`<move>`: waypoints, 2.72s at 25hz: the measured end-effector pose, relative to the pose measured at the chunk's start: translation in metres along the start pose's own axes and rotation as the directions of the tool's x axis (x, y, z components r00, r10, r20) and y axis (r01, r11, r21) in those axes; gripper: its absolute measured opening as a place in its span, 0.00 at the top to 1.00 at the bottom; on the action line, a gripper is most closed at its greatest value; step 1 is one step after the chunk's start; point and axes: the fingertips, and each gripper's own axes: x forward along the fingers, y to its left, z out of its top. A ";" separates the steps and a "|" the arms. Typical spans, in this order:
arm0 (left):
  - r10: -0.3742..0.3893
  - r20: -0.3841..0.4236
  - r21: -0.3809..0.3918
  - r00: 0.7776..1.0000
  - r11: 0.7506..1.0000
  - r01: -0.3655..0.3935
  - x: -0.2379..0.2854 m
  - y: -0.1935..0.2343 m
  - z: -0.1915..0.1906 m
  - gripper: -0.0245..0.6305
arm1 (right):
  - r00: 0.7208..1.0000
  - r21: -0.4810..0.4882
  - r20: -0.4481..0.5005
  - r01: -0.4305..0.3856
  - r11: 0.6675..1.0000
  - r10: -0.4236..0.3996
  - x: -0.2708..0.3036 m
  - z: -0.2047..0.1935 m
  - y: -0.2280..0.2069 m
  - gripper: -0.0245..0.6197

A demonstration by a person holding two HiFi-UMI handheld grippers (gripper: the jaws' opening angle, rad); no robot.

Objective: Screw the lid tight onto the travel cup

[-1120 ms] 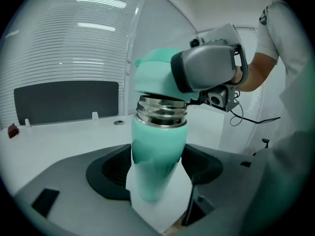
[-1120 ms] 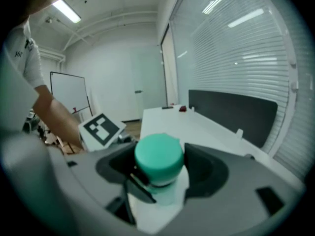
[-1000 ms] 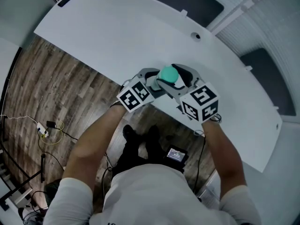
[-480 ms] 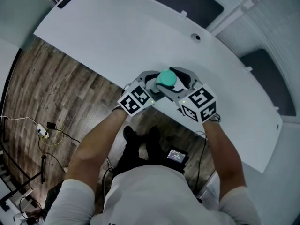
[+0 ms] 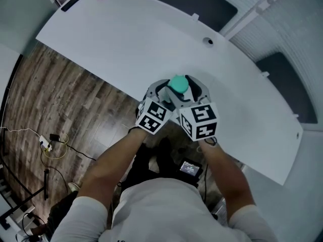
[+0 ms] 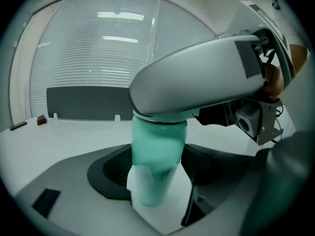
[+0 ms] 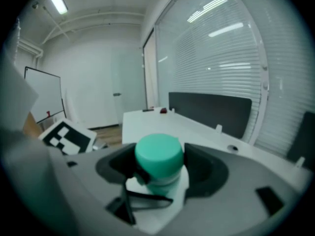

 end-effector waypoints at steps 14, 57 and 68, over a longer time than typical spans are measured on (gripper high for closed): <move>-0.332 -0.170 0.234 0.928 0.901 0.366 -0.010 -0.015 -0.002 0.46 | 0.896 -0.200 -0.088 -0.444 0.874 0.435 -0.003 -0.003 0.030 0.47; 0.033 -0.023 0.076 0.999 0.997 -0.031 -0.001 0.007 0.001 0.46 | 1.000 -0.017 0.009 0.014 1.000 -0.013 0.006 0.001 0.010 0.47; -0.286 -0.155 0.223 0.946 0.922 0.315 -0.022 0.005 -0.010 0.46 | 0.946 -0.188 -0.038 -0.323 0.927 0.322 0.003 -0.001 0.022 0.47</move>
